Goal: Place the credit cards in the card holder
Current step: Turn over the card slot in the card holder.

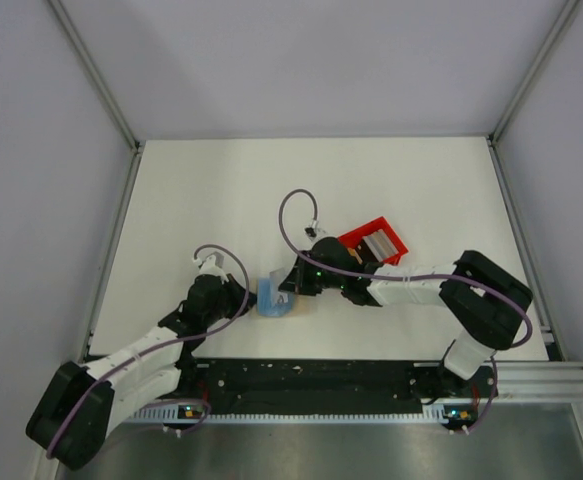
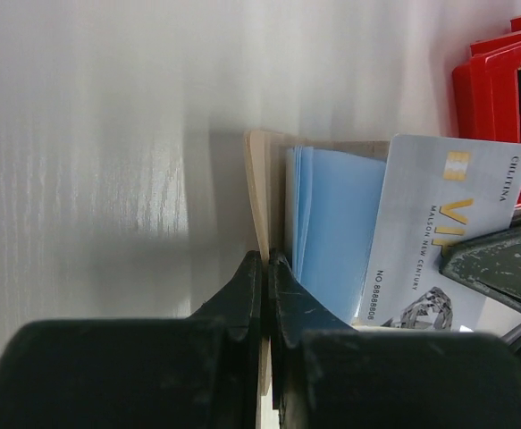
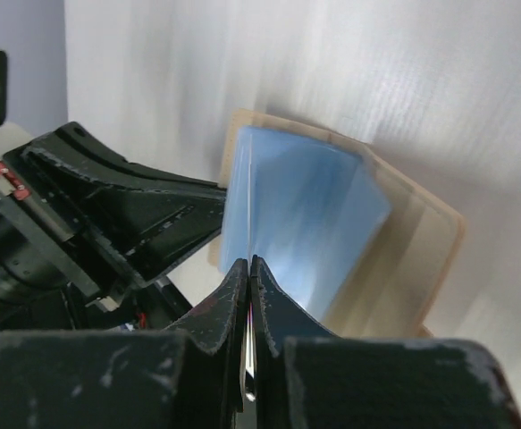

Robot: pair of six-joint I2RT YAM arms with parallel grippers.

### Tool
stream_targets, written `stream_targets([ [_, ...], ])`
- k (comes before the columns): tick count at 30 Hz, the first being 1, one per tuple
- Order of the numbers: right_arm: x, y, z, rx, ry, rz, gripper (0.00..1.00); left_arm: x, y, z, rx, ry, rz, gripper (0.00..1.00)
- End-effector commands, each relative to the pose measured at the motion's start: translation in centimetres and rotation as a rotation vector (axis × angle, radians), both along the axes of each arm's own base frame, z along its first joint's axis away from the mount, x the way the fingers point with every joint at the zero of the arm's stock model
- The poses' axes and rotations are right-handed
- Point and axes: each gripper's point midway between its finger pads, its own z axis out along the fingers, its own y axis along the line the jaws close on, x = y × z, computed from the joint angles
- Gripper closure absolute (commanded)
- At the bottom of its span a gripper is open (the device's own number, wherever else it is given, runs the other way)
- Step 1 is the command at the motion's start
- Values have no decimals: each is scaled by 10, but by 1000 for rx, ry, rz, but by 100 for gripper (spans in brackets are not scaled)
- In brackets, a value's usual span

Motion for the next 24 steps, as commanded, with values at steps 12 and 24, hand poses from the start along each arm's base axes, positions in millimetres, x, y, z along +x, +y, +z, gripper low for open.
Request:
stream_targets([
  [12, 9, 0, 36, 115, -90, -4, 100, 0, 0, -5, 9, -3, 5, 100],
  [24, 7, -27, -19, 24, 25, -46, 100, -2, -2, -5, 8, -10, -18, 100],
])
